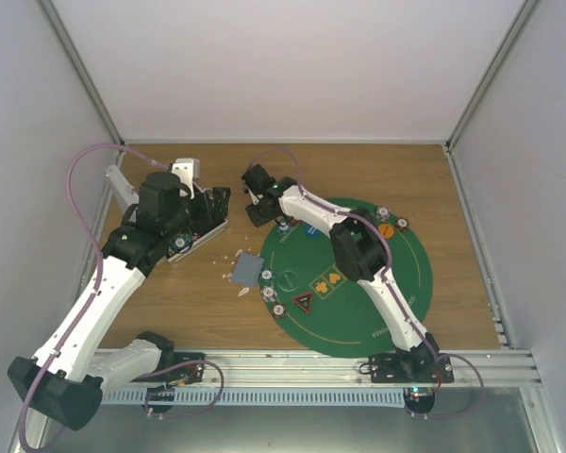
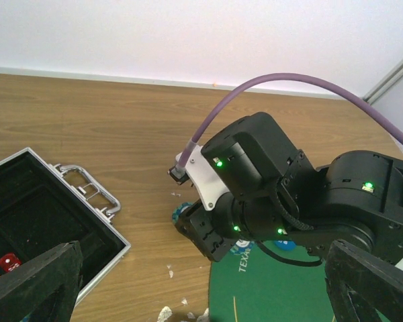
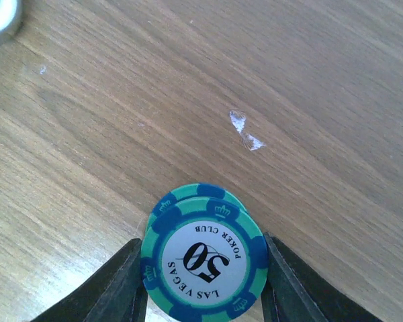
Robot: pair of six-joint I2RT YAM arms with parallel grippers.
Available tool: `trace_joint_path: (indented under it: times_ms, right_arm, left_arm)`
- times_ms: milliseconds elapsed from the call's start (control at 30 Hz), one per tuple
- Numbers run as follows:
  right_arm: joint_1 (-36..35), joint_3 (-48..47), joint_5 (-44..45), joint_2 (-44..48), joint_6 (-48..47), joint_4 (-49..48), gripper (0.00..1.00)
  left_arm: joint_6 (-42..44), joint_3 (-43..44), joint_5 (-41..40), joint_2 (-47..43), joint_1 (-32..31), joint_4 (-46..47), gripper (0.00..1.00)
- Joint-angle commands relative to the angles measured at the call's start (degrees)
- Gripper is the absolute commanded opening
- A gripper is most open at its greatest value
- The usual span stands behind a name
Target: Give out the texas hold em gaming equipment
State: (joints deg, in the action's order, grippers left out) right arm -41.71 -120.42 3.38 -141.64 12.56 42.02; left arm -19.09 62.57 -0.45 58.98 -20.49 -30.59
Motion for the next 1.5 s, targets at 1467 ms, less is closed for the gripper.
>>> trace_joint_path:
  times_ms: [1467]
  right_arm:
    - [28.7, 57.7, 3.5, 51.6, 9.8, -10.2, 0.33]
  left_arm:
    - [-1.7, -0.4, 0.4, -1.2, 0.2, 3.2, 0.99]
